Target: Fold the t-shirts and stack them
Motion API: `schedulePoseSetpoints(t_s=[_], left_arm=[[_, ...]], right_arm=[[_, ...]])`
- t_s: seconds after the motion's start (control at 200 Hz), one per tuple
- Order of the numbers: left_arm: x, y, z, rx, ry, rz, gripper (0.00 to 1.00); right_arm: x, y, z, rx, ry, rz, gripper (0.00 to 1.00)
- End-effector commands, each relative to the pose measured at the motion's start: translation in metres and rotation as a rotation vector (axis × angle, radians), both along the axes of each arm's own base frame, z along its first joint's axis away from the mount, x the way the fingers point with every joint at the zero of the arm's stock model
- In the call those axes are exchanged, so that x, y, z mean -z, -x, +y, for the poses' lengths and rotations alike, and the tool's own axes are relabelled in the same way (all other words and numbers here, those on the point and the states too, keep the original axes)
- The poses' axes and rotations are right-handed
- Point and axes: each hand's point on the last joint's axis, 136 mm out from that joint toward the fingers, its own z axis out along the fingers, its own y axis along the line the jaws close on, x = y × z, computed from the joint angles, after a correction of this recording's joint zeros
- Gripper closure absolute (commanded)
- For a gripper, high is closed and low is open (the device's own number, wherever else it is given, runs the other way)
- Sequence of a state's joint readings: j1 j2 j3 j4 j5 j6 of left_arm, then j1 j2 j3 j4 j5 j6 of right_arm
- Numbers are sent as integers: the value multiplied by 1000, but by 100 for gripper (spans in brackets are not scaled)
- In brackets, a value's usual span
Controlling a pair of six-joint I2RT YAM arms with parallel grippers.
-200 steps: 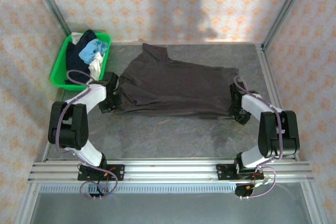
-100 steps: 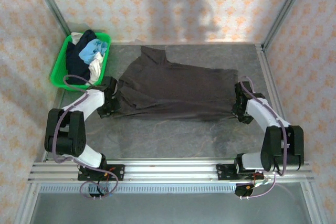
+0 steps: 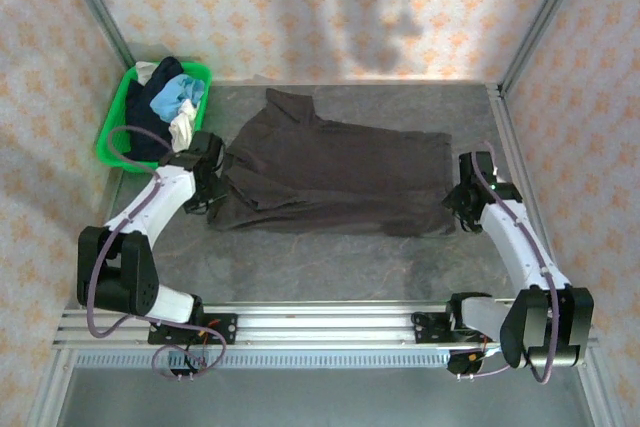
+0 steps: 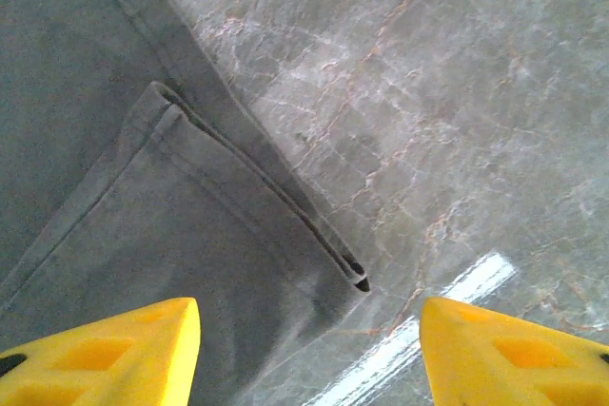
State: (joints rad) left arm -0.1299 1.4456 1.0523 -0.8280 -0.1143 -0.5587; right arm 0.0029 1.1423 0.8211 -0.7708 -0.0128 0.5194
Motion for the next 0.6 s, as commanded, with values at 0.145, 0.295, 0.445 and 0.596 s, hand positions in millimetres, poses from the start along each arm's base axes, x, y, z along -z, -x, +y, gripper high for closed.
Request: schedulePoseSetpoints(t_s=[0.145,0.295,0.445,0.596], left_arm=[[24,-31,-52,82,59,43,55],[46,-49,-68,98,102,72,58],[54,-60,-75,114,101,74,58],[64,-65,-76,117,92,94,59]], right_arm=[[12,-15,13,-44,-51,9,38],[17,-16,15,-53,-52,12,38],[21,-15,17,-58,-58,14,38],[28,-16,18,-62,-59,23,38]])
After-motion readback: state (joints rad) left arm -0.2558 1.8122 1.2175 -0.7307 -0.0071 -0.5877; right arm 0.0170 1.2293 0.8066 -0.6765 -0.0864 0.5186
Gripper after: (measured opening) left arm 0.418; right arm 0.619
